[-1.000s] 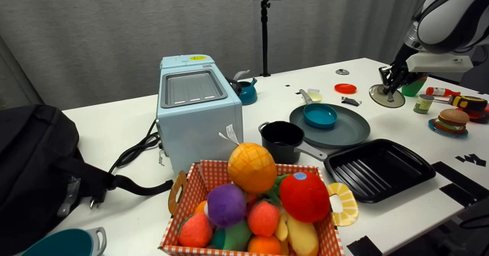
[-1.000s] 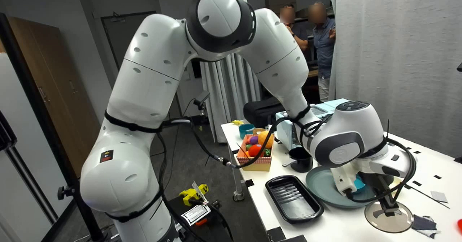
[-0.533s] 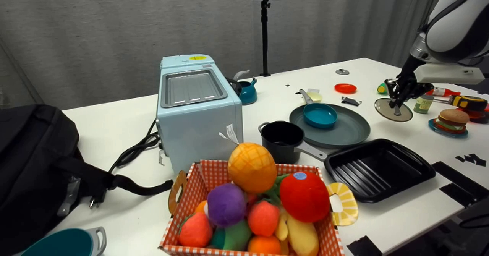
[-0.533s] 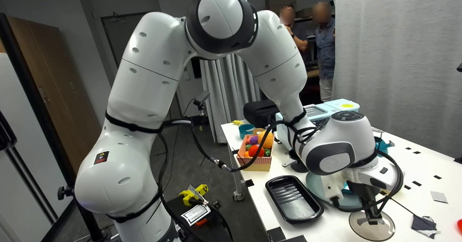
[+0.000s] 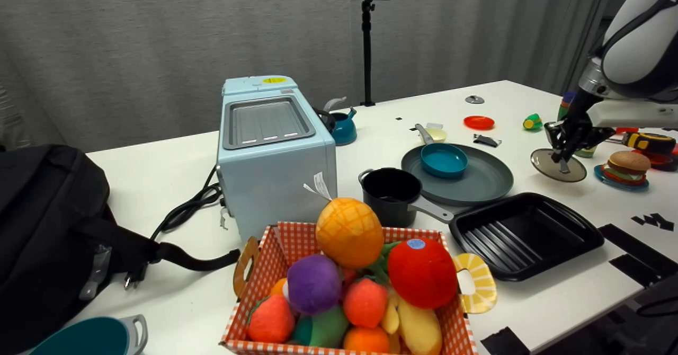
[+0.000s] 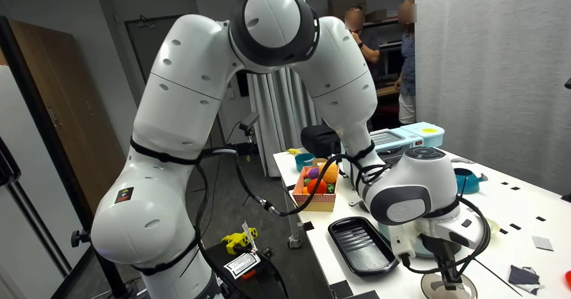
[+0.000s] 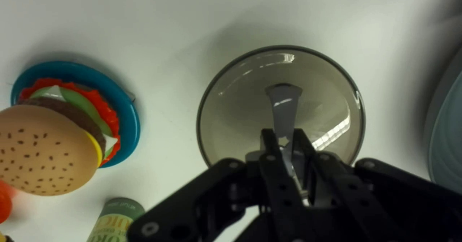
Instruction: Pick up the lid from the blue pan and put it on the table.
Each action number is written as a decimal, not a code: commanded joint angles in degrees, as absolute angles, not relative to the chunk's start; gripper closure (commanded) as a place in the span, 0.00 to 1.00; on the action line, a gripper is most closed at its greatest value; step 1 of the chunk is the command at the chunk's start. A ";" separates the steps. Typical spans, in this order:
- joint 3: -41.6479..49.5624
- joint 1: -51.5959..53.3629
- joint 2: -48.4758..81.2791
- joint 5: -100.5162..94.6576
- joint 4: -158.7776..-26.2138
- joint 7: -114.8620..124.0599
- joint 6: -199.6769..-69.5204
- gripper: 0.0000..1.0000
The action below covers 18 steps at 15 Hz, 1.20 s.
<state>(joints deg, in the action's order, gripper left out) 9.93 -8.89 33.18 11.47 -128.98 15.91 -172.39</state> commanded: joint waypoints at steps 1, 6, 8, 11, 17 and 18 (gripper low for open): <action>9.50 -9.52 31.94 11.99 -130.54 14.39 -173.76 0.96; 9.56 -9.31 31.81 12.10 -130.48 14.68 -173.63 0.38; 9.60 -9.10 31.70 12.01 -130.49 14.68 -173.97 0.23; 9.72 -8.42 31.35 11.61 -130.72 14.51 -174.95 0.01; 8.58 -5.25 28.78 10.14 -131.82 12.82 -178.93 0.00; 8.13 -4.49 28.15 10.17 -132.07 12.76 -179.49 0.00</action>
<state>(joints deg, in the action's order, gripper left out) 9.05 -6.25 31.41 10.59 -129.37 14.12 -176.96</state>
